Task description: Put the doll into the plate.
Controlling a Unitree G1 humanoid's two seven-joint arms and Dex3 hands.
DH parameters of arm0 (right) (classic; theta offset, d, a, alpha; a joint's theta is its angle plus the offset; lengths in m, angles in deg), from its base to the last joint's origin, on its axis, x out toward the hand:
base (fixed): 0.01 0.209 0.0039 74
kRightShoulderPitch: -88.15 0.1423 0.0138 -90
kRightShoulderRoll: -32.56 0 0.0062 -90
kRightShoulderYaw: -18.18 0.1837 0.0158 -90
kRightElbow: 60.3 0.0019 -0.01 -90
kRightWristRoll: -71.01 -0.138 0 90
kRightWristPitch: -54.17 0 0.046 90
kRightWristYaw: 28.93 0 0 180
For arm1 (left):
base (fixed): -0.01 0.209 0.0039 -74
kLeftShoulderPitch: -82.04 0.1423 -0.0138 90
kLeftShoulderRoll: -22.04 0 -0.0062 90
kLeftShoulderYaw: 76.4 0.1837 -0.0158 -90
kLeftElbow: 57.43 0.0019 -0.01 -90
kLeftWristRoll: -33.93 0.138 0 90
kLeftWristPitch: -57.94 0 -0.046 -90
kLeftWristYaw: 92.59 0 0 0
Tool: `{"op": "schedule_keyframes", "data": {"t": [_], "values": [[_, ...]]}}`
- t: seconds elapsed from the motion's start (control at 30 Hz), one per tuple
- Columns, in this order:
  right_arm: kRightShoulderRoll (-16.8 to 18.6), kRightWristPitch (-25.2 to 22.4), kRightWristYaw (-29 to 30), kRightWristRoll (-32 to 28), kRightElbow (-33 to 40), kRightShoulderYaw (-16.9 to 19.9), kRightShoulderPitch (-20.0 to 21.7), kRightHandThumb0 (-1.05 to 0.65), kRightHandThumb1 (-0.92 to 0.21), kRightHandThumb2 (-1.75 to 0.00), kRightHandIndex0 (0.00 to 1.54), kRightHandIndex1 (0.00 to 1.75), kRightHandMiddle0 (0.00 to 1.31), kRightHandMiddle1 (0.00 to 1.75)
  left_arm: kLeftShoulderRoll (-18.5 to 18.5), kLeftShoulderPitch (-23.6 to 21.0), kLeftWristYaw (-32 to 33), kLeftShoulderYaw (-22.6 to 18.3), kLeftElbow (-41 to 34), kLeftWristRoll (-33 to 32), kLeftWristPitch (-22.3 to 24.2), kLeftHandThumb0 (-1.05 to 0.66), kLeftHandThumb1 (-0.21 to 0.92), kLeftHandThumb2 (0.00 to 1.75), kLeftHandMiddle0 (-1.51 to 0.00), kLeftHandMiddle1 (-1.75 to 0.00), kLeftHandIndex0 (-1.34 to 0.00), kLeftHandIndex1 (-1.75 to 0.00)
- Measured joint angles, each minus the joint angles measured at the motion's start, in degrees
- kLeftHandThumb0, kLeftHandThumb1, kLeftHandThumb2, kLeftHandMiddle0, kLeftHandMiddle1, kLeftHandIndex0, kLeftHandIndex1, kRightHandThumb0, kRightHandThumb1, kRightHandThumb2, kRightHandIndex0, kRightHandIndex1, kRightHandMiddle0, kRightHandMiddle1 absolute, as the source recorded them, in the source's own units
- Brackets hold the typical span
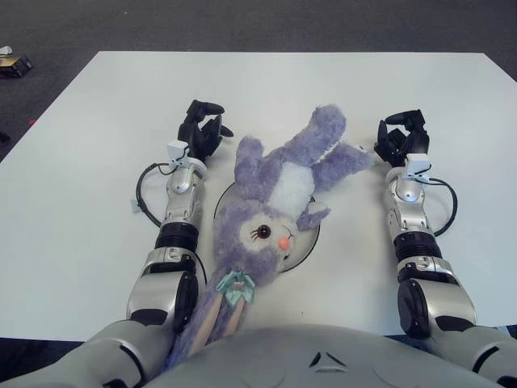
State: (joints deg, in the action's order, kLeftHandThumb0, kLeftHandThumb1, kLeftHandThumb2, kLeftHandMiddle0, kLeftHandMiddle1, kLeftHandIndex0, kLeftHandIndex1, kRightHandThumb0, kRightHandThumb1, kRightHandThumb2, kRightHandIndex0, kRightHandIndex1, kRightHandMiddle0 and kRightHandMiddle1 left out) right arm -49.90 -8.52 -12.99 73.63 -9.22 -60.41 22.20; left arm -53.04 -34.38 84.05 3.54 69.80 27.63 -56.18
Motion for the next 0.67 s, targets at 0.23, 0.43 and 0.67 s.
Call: {"op": "schedule_keyframes", "data": {"t": [0.23,0.43,0.67], "values": [[-0.1,0.0,-0.8,-0.5,-0.1,0.0,0.0,-0.37,-0.74,-0.75,0.81,1.75,0.33,1.73,0.0,0.1,1.2,0.2,0.0,0.3,0.5,-0.36,0.92,0.35,-0.69,-1.68,-0.38,-1.57],[-0.1,0.0,-1.0,-0.9,-0.3,0.0,0.1,-0.37,-0.74,-0.75,0.81,1.75,0.33,1.74,-0.1,0.1,1.2,0.2,0.0,0.3,0.5,-0.36,0.92,0.35,-0.69,-1.68,-0.38,-1.57],[-0.2,0.0,-1.0,-1.0,-0.8,0.0,0.3,-0.38,-0.73,-0.76,0.81,1.75,0.32,1.74,-0.1,0.0,1.2,0.2,0.2,0.3,0.5,-0.36,0.92,0.35,-0.69,-1.68,-0.38,-1.57]]}}
